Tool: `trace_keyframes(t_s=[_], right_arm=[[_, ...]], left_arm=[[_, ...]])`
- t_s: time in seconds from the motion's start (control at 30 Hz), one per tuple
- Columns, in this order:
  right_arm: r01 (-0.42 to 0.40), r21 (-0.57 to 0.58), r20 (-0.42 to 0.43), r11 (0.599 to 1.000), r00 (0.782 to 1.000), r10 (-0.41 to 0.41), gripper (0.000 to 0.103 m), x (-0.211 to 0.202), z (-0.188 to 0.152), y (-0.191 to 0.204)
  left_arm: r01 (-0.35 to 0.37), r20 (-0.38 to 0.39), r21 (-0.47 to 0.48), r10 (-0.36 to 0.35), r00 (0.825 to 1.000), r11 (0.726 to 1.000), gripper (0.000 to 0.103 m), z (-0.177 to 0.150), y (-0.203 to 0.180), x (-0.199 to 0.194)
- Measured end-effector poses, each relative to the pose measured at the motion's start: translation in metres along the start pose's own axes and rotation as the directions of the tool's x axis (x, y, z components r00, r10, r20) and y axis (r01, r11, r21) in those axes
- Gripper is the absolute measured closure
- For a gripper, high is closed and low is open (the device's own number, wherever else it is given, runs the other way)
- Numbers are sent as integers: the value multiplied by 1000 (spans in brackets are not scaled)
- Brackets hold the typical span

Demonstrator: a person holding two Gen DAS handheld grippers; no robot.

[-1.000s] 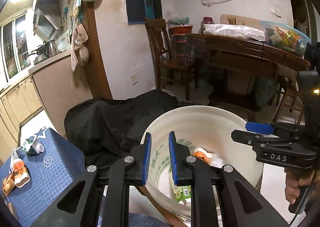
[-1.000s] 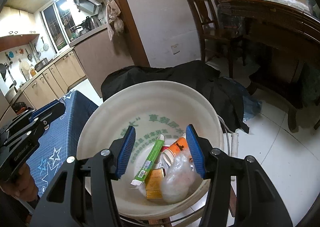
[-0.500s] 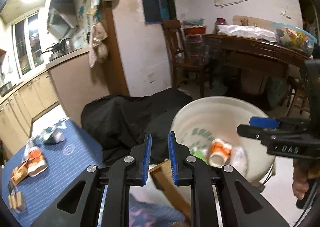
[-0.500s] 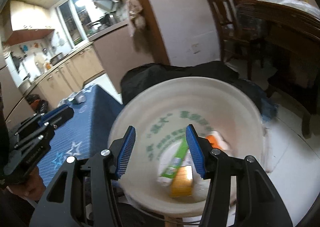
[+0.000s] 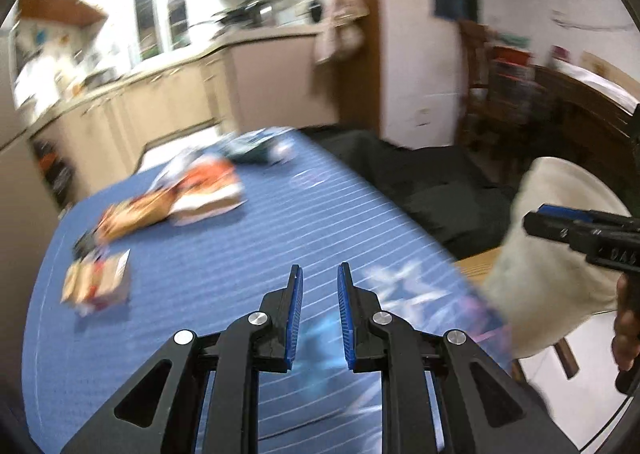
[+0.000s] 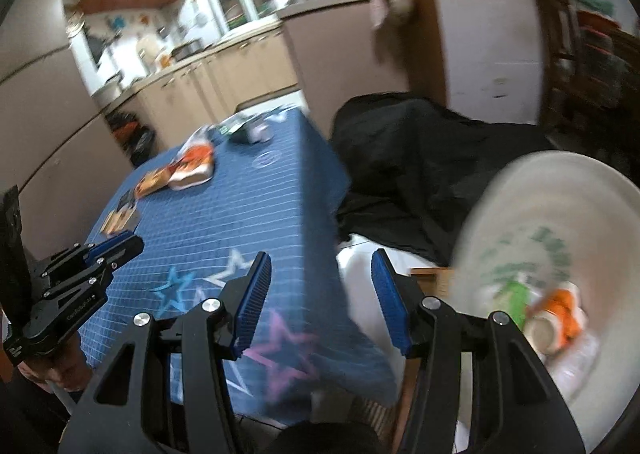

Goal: Collect trash
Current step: 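Move both tools back over the table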

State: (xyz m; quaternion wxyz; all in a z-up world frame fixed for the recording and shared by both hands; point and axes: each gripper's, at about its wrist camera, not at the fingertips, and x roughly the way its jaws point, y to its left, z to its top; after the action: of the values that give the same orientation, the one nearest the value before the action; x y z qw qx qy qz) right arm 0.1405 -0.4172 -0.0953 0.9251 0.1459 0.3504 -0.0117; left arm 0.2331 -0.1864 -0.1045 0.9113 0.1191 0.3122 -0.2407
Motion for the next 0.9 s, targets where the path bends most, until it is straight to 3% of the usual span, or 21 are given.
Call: trace_keyframes(t_s=[0.13,0.3,0.5,0.53,0.6,0.7,0.8,0.9], right_arm=[[-43,-69,-49,997,998,40,53,37,14,37],[-86,-154,-113,984,991,69,53,88,38,77],[-71,-317,-160,946,987,20,52,156,83,103],[-72,-338,-165,938,986,16,50,169,93,105],[-103,-348,-181,932,983,41,25,190,110,106],[-114,-390,-169,914,984,50,12,218,136,111],[-177,-447,-194,877,976,99,5,245,157,116],[-181,-528,-242,830,969,57,5,278,173,124]], left_arm=[[-94,-61,-107,88,994,990,84,-21,64,2],[-195,-110,-232,173,979,953,83,-32,131,0],[-251,-112,-334,226,968,909,78,-36,189,-8],[-259,-110,-343,235,966,903,77,-36,196,-9],[-271,-114,-360,246,963,893,75,-37,210,-9],[-281,-123,-381,253,960,881,73,-36,222,-6],[-292,-126,-395,263,957,871,71,-34,234,-3],[-303,-126,-410,276,953,861,69,-33,244,-2]])
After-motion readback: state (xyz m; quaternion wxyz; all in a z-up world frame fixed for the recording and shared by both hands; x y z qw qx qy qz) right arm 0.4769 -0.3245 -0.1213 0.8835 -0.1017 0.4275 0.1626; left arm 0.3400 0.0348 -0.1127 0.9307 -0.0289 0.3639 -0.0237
